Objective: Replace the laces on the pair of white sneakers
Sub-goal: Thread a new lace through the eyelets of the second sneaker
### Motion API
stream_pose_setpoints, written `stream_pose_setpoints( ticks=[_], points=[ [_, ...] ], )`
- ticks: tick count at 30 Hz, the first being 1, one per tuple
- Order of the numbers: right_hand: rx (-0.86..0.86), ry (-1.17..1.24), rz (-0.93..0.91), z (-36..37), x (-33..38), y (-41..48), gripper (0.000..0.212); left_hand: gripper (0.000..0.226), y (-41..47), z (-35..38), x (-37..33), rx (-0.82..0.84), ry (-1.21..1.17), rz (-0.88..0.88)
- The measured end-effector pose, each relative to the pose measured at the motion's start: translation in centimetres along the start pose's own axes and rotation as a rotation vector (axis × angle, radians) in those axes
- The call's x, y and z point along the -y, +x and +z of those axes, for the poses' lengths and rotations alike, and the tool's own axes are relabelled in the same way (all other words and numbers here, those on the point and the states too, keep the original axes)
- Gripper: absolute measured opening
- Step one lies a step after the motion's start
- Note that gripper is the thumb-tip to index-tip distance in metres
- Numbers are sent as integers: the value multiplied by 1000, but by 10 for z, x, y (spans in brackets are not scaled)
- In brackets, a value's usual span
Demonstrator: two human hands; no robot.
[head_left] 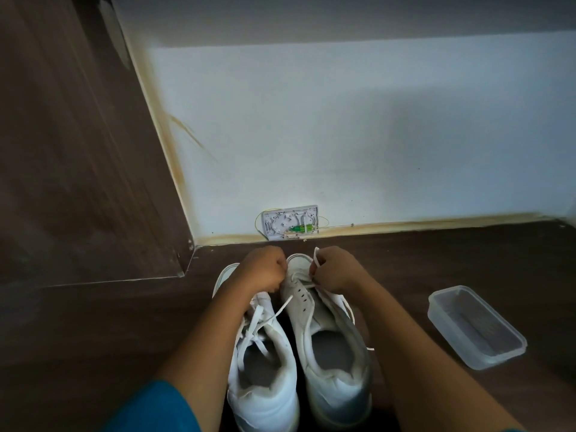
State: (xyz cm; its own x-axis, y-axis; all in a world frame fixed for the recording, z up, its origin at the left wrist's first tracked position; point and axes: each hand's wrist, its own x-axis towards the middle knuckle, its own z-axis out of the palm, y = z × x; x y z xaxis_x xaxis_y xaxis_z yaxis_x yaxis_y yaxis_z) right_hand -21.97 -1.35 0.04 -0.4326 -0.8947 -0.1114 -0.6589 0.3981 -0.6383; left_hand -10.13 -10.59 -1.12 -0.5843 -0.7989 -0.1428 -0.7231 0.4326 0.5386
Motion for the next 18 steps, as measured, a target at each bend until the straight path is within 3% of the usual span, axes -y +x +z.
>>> stream_pose_setpoints(
  ticks=[3, 7, 13, 18],
  points=[
    [30, 55, -2, 2, -1, 2, 22, 21, 7, -4, -10, 54, -285, -227],
    [76, 184, 28, 3, -5, 3, 15, 58, 26, 4, -6, 206, -702, -428],
    [164, 395, 103, -1, -15, 4, 20, 73, 48, 21, 7, 139, -766, -483],
    [194, 402, 101, 0, -16, 8, 20, 59, 53, 28, 11, -22, -733, -414]
  ],
)
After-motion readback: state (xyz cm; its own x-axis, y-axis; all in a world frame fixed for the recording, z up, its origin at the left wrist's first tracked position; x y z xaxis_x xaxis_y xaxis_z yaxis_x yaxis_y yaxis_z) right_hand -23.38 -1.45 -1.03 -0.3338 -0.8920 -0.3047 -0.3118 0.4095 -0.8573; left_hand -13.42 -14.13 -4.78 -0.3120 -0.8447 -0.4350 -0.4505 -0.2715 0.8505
